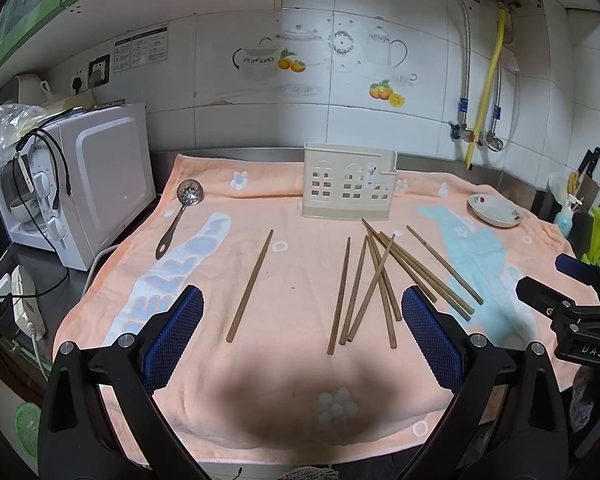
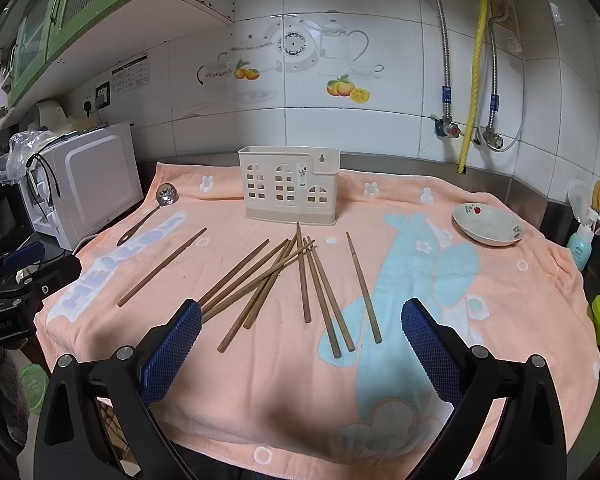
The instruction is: Organize utensils
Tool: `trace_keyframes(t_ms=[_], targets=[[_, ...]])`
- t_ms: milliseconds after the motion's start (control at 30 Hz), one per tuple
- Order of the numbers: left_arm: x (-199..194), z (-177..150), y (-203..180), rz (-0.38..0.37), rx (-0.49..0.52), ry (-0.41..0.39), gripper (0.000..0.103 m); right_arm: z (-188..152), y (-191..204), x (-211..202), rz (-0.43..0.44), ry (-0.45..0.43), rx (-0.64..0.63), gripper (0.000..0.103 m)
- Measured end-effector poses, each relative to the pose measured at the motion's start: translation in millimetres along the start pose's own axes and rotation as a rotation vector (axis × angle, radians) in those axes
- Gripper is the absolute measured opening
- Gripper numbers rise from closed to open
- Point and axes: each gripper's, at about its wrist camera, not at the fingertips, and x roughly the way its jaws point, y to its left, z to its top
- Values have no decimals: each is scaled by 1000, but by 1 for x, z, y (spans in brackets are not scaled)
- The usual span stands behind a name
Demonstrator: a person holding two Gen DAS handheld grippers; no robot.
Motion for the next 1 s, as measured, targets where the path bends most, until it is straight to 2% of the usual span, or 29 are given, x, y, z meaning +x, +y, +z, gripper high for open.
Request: trace_keyframes(t_ms=[1000], targets=[[7, 0, -3, 2, 2, 17, 98, -2, 1, 4, 1, 4, -3, 97]])
